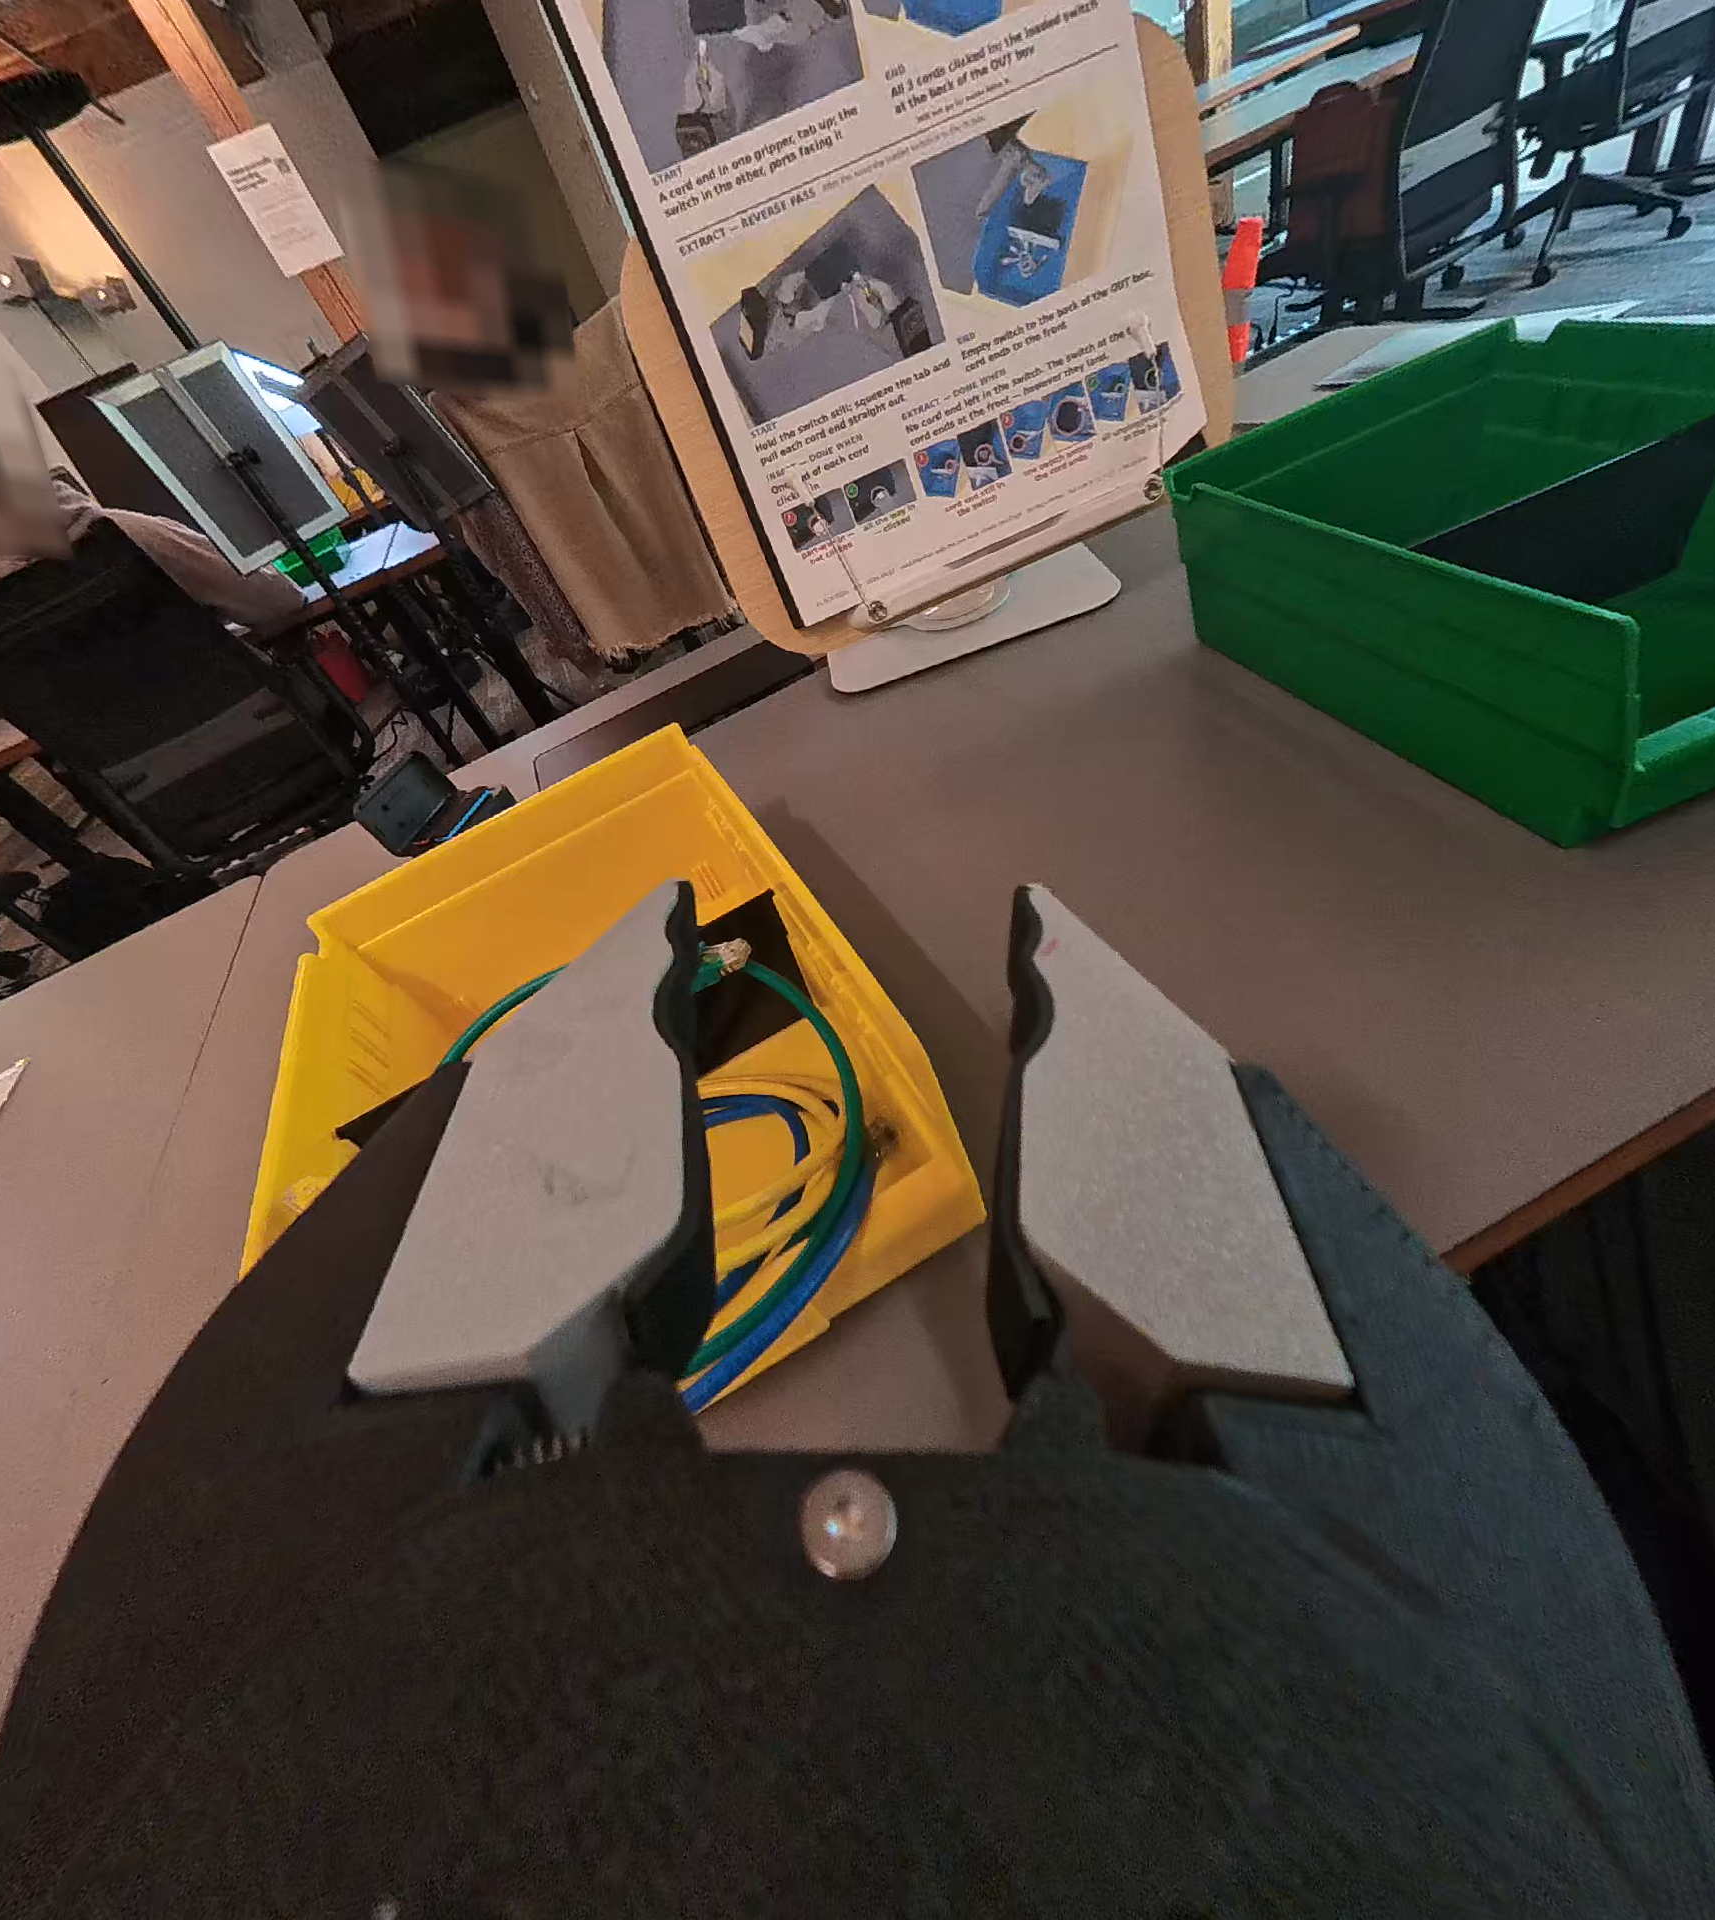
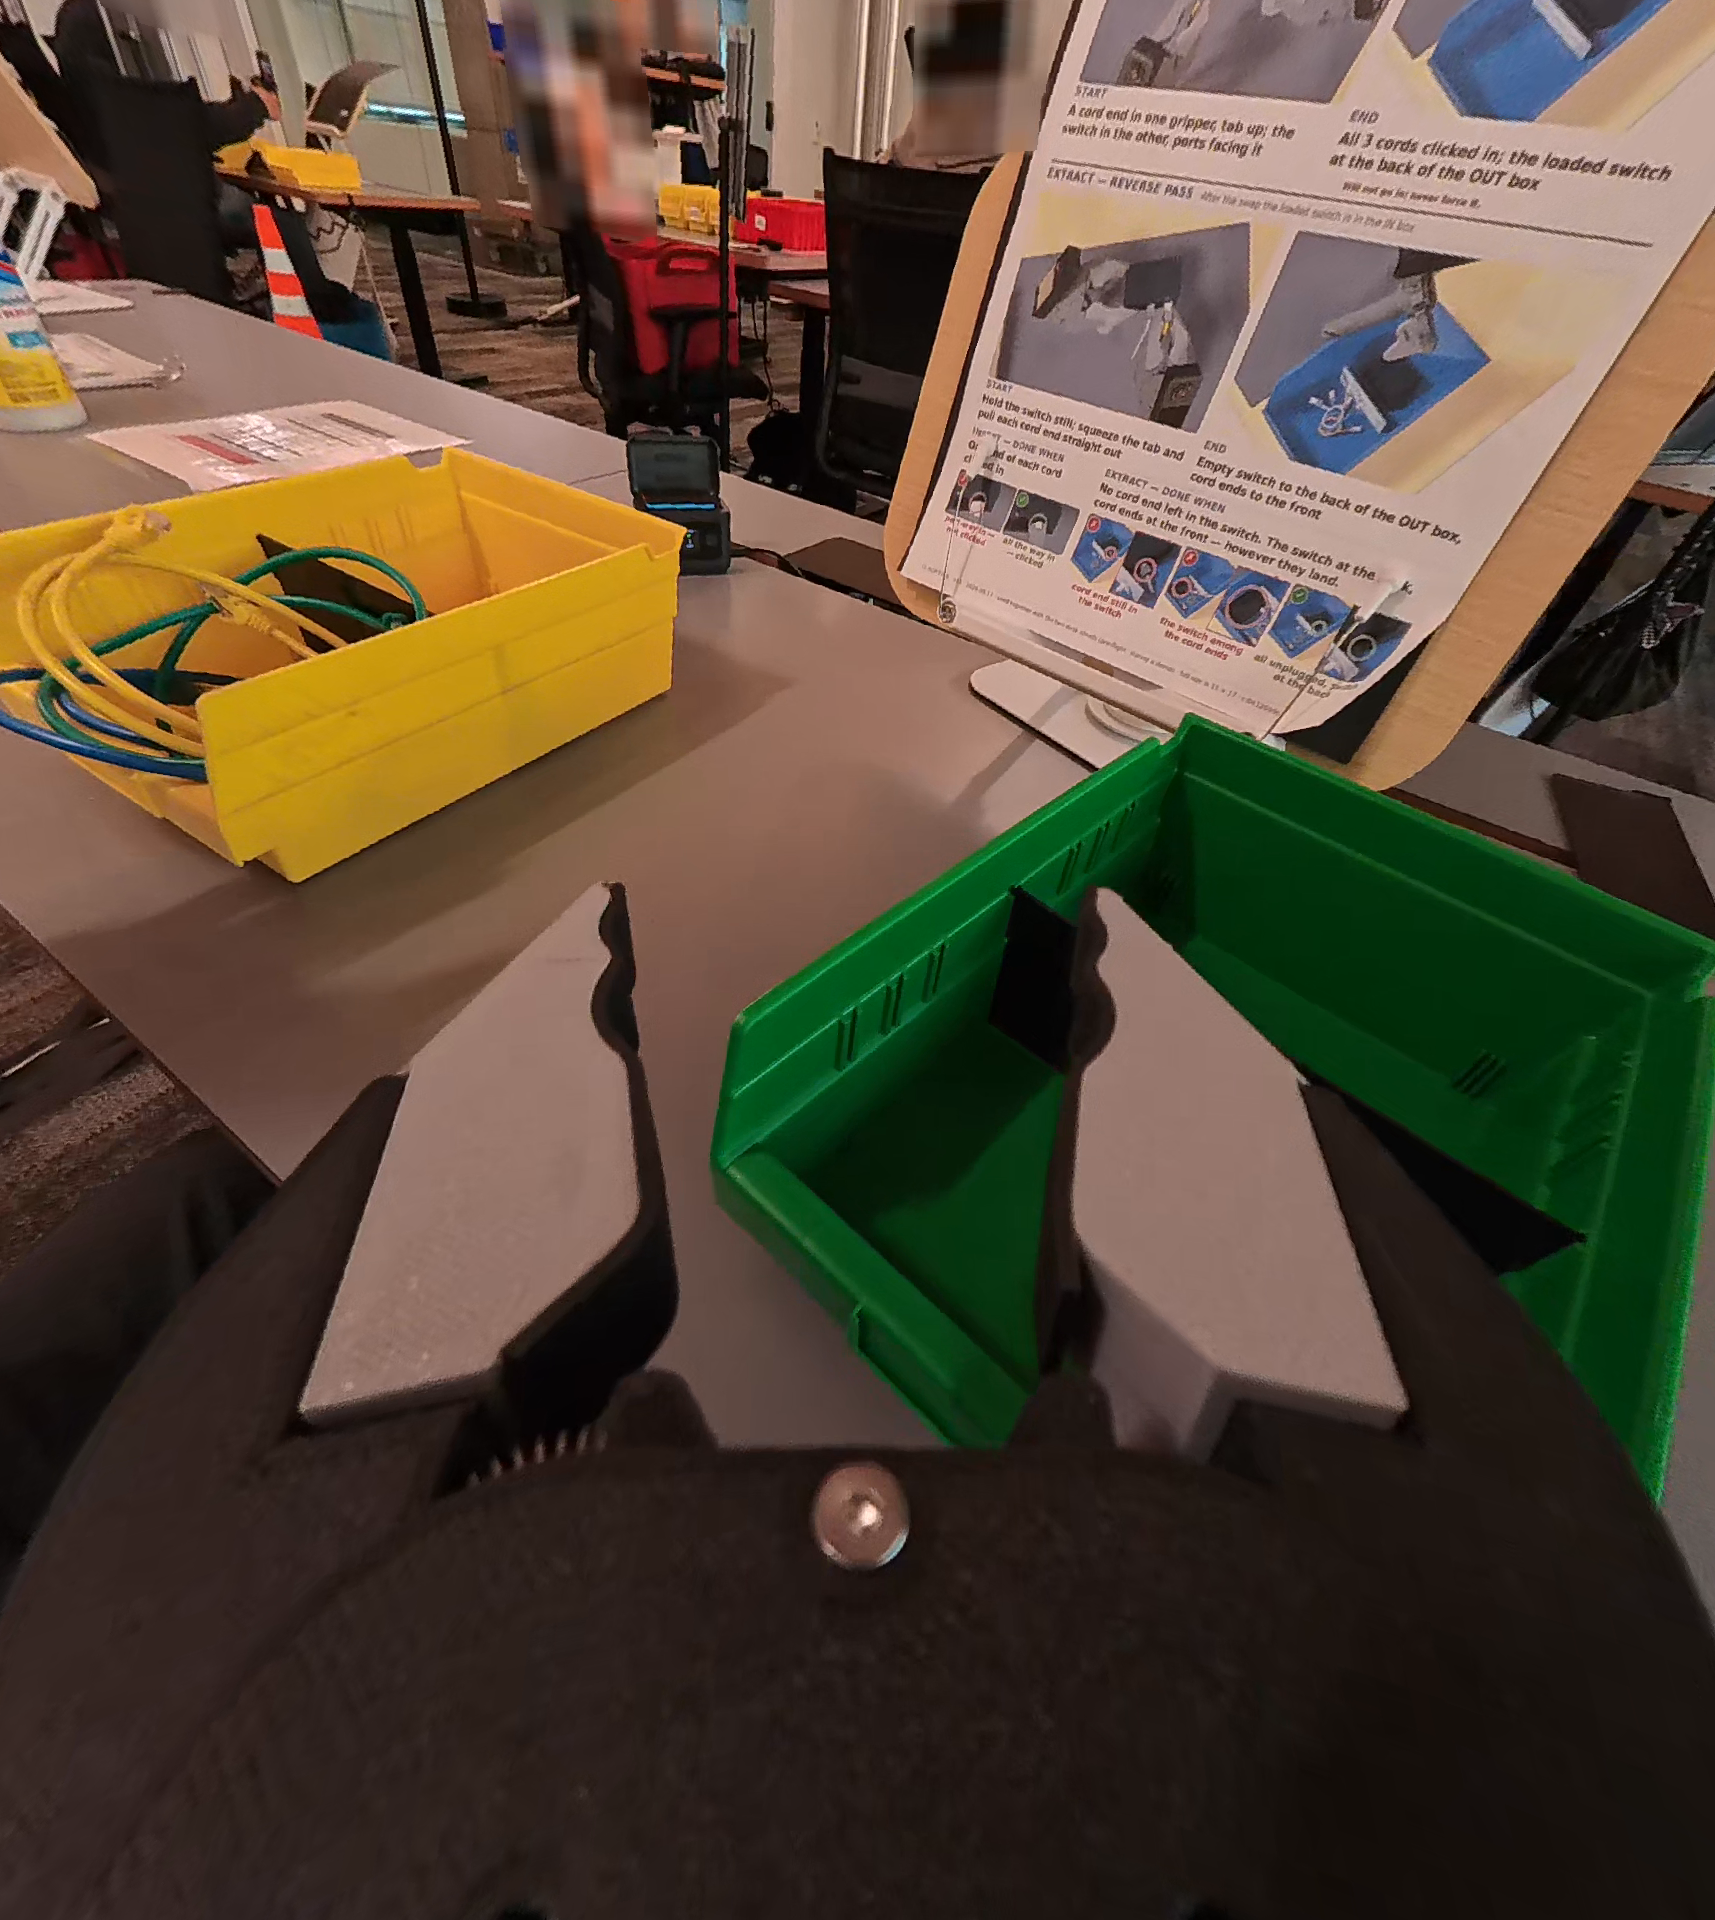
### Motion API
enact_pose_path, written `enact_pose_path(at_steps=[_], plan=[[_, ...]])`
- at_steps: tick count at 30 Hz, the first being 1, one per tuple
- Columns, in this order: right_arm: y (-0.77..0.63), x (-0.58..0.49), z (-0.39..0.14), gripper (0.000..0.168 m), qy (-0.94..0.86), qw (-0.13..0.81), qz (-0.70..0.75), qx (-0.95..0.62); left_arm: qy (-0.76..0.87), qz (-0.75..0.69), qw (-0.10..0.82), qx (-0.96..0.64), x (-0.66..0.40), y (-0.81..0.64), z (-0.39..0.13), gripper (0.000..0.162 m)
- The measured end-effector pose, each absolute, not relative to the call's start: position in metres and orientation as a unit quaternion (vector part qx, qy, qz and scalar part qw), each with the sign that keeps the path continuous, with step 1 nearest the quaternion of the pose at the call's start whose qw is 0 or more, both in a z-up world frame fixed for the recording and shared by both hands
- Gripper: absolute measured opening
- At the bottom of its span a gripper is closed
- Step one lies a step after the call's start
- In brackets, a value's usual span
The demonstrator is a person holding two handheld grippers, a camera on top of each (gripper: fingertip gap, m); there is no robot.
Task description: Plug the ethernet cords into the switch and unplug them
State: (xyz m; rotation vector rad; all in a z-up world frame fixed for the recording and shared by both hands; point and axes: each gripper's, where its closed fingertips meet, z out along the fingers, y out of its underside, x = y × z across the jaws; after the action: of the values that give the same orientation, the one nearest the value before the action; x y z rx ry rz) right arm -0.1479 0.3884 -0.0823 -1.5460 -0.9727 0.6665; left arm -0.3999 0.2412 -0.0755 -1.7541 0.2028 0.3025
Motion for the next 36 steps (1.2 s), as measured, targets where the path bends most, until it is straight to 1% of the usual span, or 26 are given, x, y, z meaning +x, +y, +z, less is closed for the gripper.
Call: enact_pose_path(at_steps=[11, 36], plan=[[0.3902, -0.1447, -0.0765, 0.082, -0.402, 0.572, 0.294, -0.651, 0.093, 0.137, 0.620, -0.767, -0.4000, 0.2431, -0.0789, 0.057], [0.3874, -0.1498, -0.0830, 0.080, -0.418, 0.567, 0.283, -0.651, 0.096, 0.144, 0.618, -0.767, -0.4014, 0.2418, -0.0786, 0.057]])
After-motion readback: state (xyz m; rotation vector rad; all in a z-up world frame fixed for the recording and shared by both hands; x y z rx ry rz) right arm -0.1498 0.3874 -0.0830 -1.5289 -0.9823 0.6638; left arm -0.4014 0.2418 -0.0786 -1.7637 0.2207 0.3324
